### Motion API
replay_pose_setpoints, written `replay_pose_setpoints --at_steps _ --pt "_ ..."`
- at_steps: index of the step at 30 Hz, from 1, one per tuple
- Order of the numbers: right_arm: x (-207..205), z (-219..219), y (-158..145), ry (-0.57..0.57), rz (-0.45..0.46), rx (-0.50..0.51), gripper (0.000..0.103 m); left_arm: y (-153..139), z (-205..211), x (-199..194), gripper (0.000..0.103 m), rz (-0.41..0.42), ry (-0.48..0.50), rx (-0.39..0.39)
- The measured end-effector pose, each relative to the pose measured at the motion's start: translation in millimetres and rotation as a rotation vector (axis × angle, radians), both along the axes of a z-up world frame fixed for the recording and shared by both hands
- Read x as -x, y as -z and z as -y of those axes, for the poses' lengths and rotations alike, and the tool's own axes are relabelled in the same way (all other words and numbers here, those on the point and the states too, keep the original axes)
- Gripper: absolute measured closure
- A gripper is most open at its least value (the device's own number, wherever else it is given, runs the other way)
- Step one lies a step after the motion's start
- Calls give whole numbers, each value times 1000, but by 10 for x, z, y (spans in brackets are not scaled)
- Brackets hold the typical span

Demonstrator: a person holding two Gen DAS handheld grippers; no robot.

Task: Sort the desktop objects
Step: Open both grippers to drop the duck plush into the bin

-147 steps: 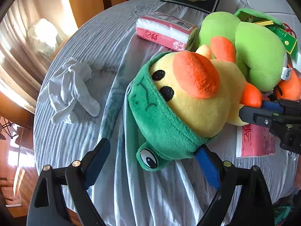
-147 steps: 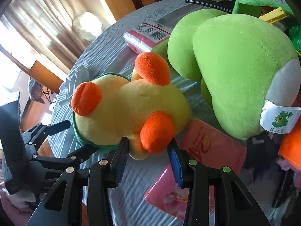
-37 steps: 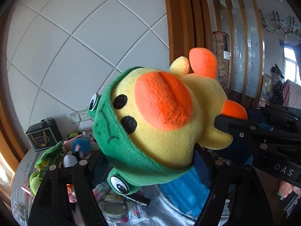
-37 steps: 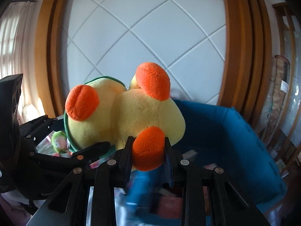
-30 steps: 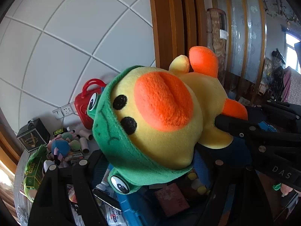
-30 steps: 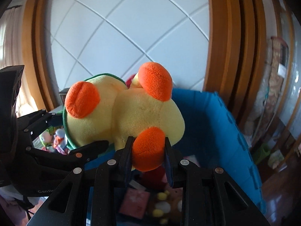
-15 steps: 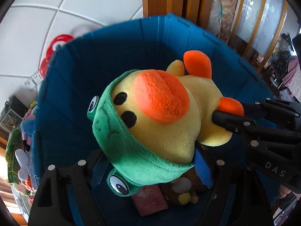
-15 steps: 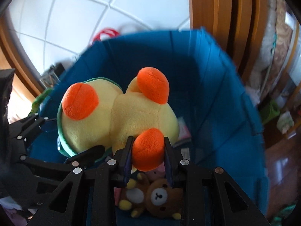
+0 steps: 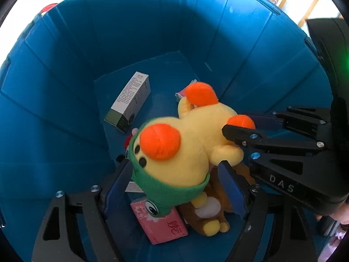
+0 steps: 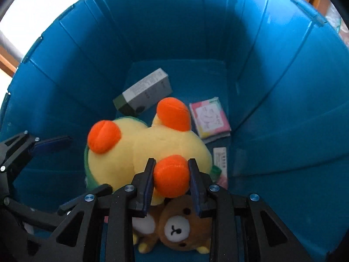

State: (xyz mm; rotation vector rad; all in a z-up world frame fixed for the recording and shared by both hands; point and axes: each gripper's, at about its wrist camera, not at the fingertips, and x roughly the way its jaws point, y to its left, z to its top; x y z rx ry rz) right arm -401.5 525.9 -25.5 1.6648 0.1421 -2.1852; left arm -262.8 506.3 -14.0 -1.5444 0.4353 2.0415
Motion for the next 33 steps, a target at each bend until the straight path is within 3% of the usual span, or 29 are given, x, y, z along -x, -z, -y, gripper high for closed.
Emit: replay_pose_setpoints --at_steps 6,11,14,20,23,29,33 --pt "32 -14 -77 33 -47 -38 64 -57 94 71 23 -22 -39 -4" --pt "15 -35 -250 35 -125 -56 43 -161 186 92 23 -61 -75 -10" --pt "-63 -58 -427 20 -166 -51 27 -354 300 36 23 -90 -99 -59" --pt "-364 -66 -808 -25 -266 -58 6 -765 535 -241 23 -187 -90 -130" --pt "-556 -63 -968 -40 -309 -40 2 -957 751 -425 23 -254 -100 -177" --pt "-1024 -28 -1210 -78 -389 61 1 -1309 1319 -935 22 -483 -168 -276" --pt "-1296 43 -1301 -68 -442 130 0 -1421 1747 -1226 16 -602 -240 -314"
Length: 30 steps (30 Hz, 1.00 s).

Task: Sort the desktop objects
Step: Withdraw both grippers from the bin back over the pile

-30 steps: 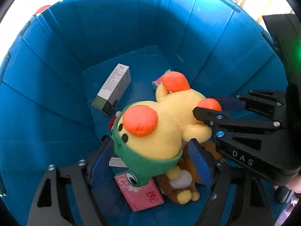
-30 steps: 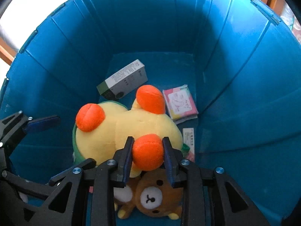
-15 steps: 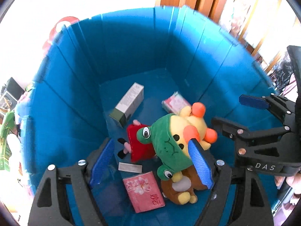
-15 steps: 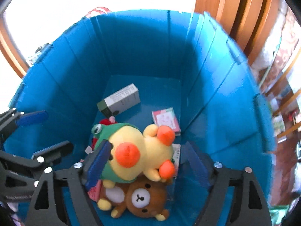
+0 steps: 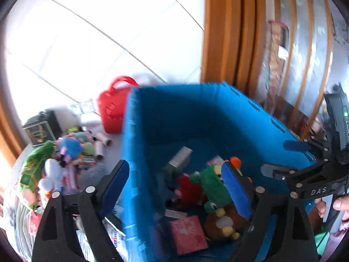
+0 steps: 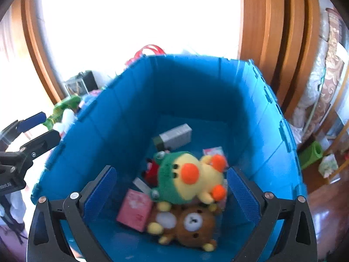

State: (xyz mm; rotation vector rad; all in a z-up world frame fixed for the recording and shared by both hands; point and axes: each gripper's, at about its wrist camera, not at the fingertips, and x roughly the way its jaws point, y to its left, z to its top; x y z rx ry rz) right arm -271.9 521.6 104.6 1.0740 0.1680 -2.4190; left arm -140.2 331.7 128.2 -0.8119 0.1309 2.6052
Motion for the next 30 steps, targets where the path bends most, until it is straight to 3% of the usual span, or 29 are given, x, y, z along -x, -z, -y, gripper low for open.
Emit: replay_pose_setpoints --at_steps 5,9,20,24,30 --pt "-301 312 35 -27 -30 29 0 -28 542 -204 15 -70 -101 -32" --pt "-606 657 -66 -63 -116 51 0 -15 1142 -331 15 -118 -191 -63" --pt "-1409 1884 -436 -126 -290 160 0 214 2944 -455 14 -127 -343 -65" --pt "-1679 2491 -389 -179 -293 193 0 364 3595 -447 14 -106 -368 -53" --pt "-1858 3194 -63 -174 -213 198 0 657 4326 -404 14 -72 -367 -11"
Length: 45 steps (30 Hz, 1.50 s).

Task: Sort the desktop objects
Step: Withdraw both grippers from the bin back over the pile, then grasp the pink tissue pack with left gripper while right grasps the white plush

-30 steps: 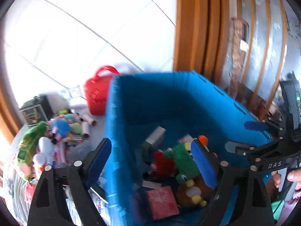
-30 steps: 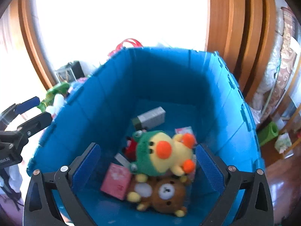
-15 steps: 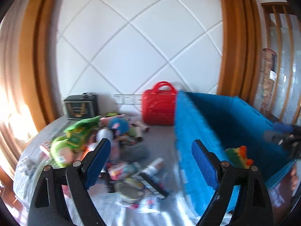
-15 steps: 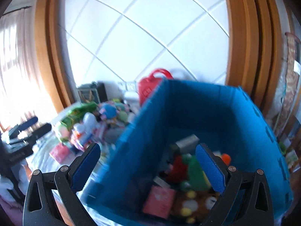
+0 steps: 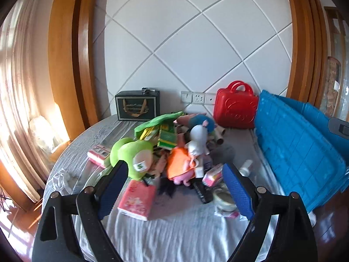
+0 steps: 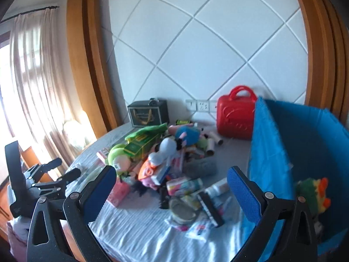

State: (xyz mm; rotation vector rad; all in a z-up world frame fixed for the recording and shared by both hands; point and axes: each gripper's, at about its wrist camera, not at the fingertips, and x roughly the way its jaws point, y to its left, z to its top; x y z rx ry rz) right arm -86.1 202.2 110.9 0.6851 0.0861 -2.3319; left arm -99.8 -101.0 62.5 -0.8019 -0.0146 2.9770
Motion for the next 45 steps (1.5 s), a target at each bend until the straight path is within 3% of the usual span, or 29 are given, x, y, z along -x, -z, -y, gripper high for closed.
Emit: replay_pose_setpoints --at_steps 5,12,24,29,31,34,42,45 --pt "11 327 334 49 93 -43 0 278 340 143 14 65 31 -23" --pt "291 567 707 55 178 -102 0 612 454 469 14 141 20 -62" --pt "1443 1138 1390 -26 376 -116 0 1083 887 1124 14 291 -225 -34" --pt "1715 1312 1618 -42 427 -120 1 1253 927 1251 14 334 -255 -34" --pt "1768 1389 1683 -67 447 -123 5 1282 897 1327 14 342 -249 -42" --pt "1837 1477 1727 -62 448 -140 23 1331 786 1481 14 355 -203 -29" --pt "2027 1748 1738 4 493 -107 27 1492 490 1917 14 374 -28 -25" --pt "2127 1922 1741 39 494 -110 33 1520 492 2048 14 374 6 -18"
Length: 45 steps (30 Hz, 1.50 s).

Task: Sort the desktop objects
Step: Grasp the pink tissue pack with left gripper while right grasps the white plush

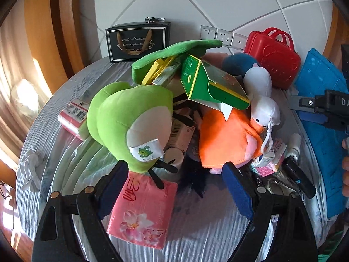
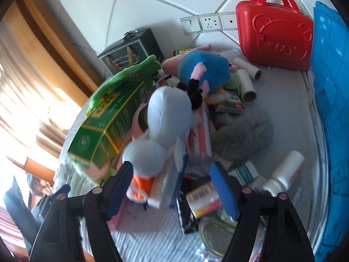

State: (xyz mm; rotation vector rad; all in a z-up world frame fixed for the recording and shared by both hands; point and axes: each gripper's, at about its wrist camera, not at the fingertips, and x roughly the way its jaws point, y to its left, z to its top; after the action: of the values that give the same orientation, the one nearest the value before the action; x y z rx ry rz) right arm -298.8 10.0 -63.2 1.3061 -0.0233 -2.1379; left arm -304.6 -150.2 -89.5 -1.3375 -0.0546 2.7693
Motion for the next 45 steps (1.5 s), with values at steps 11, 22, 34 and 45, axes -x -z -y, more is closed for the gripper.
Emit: replay_pose_setpoints --at_steps 11,22,34,45 --pt "391 527 319 58 32 -77 33 384 400 137 14 154 61 57" --pt "212 370 433 30 30 -103 58 973 386 162 11 380 87 44" --pt "-166 -239 239 46 -1 -57 59 966 400 42 11 315 20 21" --pt "-528 -533 74 -5 -66 -49 59 -2 81 -400 11 63 21 21"
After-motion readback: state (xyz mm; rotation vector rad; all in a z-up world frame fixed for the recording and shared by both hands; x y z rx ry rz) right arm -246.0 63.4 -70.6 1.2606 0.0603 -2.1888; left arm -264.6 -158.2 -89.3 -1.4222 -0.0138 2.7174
